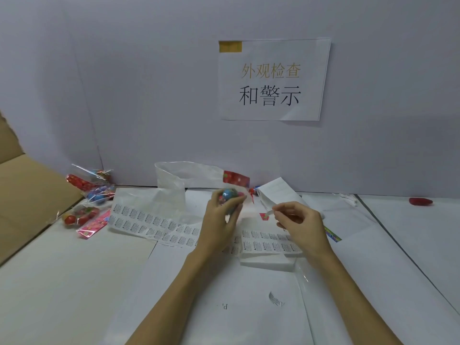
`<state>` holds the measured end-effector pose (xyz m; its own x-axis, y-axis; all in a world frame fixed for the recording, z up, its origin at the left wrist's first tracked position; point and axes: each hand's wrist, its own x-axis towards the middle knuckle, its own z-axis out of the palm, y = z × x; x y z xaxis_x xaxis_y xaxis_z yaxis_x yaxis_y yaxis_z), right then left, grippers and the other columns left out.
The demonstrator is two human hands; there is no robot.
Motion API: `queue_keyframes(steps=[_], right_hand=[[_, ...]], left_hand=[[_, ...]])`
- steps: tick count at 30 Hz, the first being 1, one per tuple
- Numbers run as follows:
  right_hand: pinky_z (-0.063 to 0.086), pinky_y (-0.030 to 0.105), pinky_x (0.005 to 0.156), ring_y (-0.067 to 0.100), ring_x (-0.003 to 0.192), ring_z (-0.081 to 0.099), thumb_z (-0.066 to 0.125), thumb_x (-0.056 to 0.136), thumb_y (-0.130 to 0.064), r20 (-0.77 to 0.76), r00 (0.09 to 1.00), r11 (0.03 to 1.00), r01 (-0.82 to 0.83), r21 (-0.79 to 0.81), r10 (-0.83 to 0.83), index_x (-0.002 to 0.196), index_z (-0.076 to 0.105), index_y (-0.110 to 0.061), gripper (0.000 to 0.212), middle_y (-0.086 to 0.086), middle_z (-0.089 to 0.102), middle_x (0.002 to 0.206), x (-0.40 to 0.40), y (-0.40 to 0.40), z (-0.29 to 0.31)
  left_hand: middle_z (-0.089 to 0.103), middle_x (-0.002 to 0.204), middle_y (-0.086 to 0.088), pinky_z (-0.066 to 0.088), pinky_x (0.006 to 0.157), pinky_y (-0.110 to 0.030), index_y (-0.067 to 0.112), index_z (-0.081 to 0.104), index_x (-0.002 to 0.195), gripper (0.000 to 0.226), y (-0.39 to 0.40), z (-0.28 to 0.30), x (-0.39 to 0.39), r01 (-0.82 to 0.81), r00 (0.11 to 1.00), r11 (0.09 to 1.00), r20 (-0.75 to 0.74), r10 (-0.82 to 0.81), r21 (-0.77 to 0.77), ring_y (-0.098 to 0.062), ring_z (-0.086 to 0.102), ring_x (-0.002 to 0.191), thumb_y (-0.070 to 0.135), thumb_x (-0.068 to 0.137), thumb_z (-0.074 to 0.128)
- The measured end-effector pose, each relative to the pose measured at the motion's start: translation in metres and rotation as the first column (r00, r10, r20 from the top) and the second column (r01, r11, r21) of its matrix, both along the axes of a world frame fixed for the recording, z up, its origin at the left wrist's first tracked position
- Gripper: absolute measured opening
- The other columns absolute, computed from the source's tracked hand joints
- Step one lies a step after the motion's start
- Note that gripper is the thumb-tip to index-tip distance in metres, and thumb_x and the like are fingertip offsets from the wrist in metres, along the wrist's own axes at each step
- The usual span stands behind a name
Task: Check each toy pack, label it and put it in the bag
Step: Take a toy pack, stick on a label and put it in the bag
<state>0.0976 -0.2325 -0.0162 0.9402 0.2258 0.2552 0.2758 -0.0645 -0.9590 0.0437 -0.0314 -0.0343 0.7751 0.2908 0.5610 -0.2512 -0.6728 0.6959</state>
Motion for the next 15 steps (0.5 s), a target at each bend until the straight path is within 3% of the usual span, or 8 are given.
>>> queue_keyframes(steps=[2,6,10,15], right_hand=[[0.060,0.021,0.072,0.013,0.084,0.075,0.072,0.094,-0.002,-0.089,0.995,0.992,-0.039,0.121,0.050,0.099,0.077,-0.011,0.011,-0.001,0.079,0.088,-0.003,0.005,0.001],[0.061,0.026,0.076,0.020,0.086,0.074,0.069,0.097,-0.004,-0.158,0.979,0.948,-0.079,0.309,0.133,0.106,0.074,-0.009,0.012,0.007,0.076,0.095,-0.011,0.015,0.003],[0.061,0.028,0.078,0.024,0.086,0.073,0.067,0.099,-0.006,0.003,0.993,0.954,-0.116,0.276,0.119,0.111,0.073,-0.018,0.018,0.009,0.074,0.098,-0.021,0.023,0.005],[0.059,0.025,0.081,0.022,0.081,0.074,0.064,0.099,-0.002,0.130,0.986,0.967,-0.136,0.216,0.109,0.130,0.058,-0.025,0.039,0.003,0.070,0.085,-0.024,0.024,0.004]], left_hand=[[0.055,0.130,-0.002,0.057,0.099,-0.034,0.021,0.078,0.121,0.024,0.000,0.008,-0.001,-0.001,0.996,0.978,0.088,0.020,-0.207,-0.014,0.063,0.114,0.015,0.098,0.071],[0.069,0.124,-0.002,0.060,0.091,-0.029,0.028,0.082,0.112,0.022,-0.004,0.020,-0.008,0.140,0.990,0.805,0.083,-0.112,-0.577,-0.020,0.069,0.113,0.016,0.095,0.074],[0.069,0.127,-0.003,0.058,0.098,-0.036,0.030,0.080,0.115,0.033,-0.012,0.023,-0.012,0.232,0.965,0.749,0.052,-0.256,-0.620,-0.021,0.068,0.116,0.005,0.095,0.072],[0.062,0.133,-0.006,0.055,0.102,-0.033,0.031,0.075,0.125,0.047,-0.018,0.024,-0.015,0.357,0.923,0.734,0.098,-0.372,-0.578,-0.023,0.066,0.123,0.002,0.089,0.071]])
